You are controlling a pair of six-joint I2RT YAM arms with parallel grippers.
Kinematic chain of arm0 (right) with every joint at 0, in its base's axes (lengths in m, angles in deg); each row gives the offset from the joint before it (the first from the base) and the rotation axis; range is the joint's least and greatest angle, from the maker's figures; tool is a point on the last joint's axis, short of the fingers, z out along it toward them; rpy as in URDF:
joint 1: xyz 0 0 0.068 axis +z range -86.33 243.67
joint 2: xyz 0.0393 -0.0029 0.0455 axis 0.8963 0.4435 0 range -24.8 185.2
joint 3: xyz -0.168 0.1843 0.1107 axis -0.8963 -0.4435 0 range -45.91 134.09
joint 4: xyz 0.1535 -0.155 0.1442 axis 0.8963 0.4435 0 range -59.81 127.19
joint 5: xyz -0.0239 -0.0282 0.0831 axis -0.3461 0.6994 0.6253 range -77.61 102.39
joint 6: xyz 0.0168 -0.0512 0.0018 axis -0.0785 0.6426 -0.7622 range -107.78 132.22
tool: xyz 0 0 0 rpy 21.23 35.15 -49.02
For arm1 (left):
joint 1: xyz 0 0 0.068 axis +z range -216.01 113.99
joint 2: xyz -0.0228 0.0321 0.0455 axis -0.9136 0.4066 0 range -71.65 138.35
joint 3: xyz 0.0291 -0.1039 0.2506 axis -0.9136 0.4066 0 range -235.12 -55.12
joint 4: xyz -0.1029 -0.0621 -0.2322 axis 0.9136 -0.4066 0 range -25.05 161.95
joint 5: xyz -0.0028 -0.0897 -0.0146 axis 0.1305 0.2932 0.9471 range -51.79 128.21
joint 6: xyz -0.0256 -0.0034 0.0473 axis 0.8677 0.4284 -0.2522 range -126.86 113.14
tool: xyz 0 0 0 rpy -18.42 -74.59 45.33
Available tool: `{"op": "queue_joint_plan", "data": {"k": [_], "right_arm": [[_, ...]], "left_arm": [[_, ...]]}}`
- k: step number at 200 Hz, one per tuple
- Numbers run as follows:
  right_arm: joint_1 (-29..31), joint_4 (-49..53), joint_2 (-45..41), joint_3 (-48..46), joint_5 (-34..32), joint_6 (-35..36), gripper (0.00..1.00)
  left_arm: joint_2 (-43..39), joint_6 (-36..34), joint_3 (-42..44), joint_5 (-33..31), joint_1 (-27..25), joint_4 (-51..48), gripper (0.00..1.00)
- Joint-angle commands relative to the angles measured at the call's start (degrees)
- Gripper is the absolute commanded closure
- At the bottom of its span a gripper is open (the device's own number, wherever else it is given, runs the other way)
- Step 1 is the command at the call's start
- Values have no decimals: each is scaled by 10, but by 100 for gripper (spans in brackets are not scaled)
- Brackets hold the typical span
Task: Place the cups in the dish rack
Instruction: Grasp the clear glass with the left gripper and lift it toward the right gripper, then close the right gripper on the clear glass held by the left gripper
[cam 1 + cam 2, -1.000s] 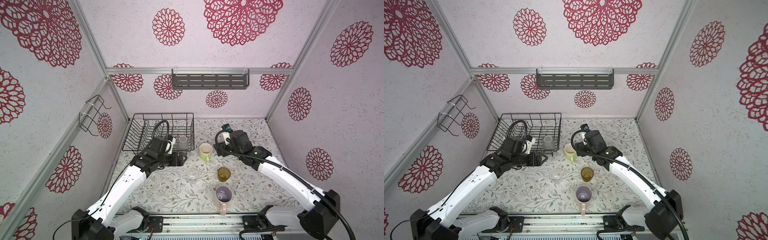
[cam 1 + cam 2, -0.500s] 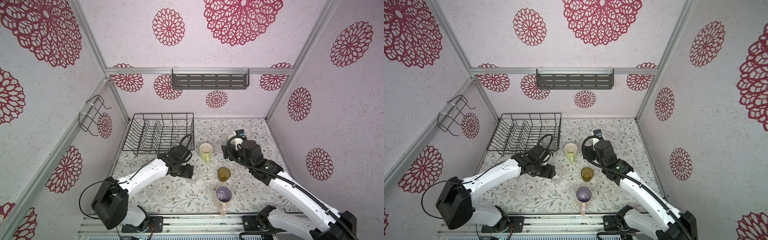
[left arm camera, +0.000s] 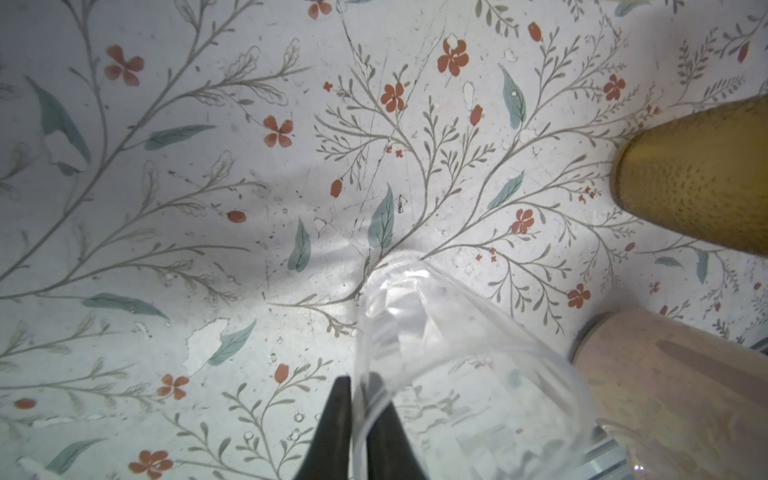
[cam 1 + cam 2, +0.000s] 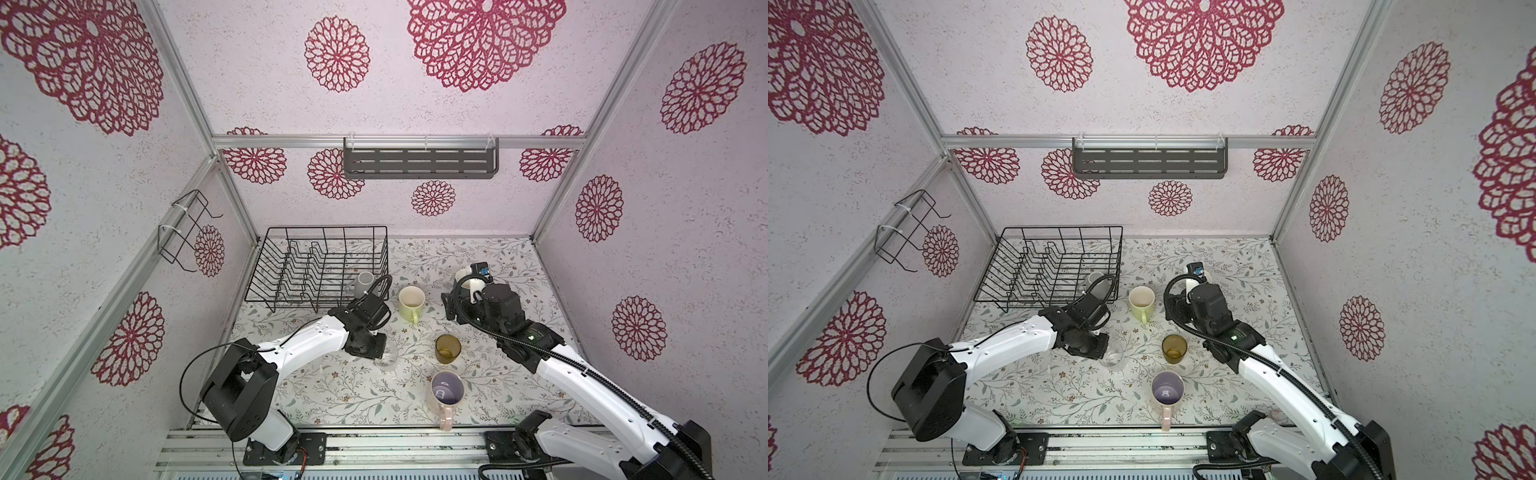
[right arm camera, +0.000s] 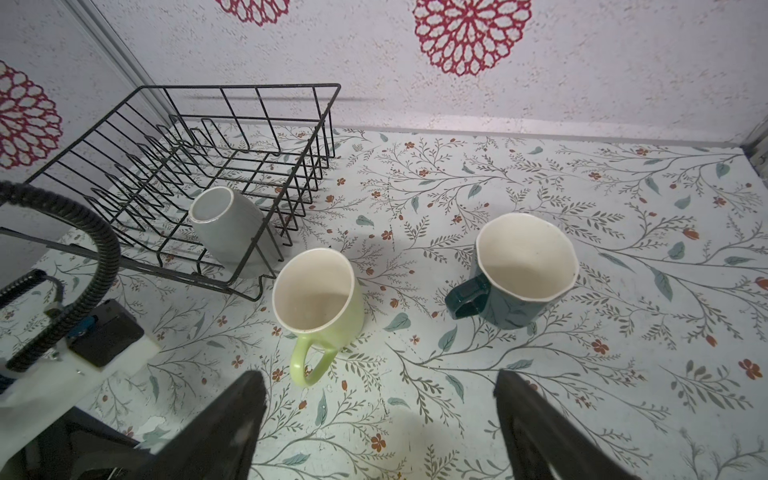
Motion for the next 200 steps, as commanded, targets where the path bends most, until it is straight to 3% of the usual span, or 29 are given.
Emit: {"op": "queue_joint_plan", "data": {"k": [1, 44, 85, 109, 121, 146, 179, 200], "right_arm": [[-3, -30, -17, -10, 32, -39, 11], [-3, -62, -4, -18, 185, -145, 10], [-4, 13, 9, 29, 293, -179, 6], [-7, 46, 29, 58, 361, -252, 1], [-9, -20, 33, 43, 421, -325, 1], [-9, -277, 52, -36, 532, -542, 1], [-9, -378, 64, -32, 563, -613, 1], [-8, -454, 71, -37, 560, -671, 3]], "left_arm": [[-24, -12, -8, 1, -3, 7, 100], [-92, -28, -16, -2, -1, 22, 100], [-176, -38, -13, -3, 21, 80, 100], [-228, -47, 4, -5, 46, 147, 100], [-254, -54, 23, -5, 54, 202, 100], [-299, -98, 80, 13, 56, 338, 100], [-324, -136, 109, 21, 58, 413, 100], [-322, -134, 116, 58, 61, 442, 100]]}}
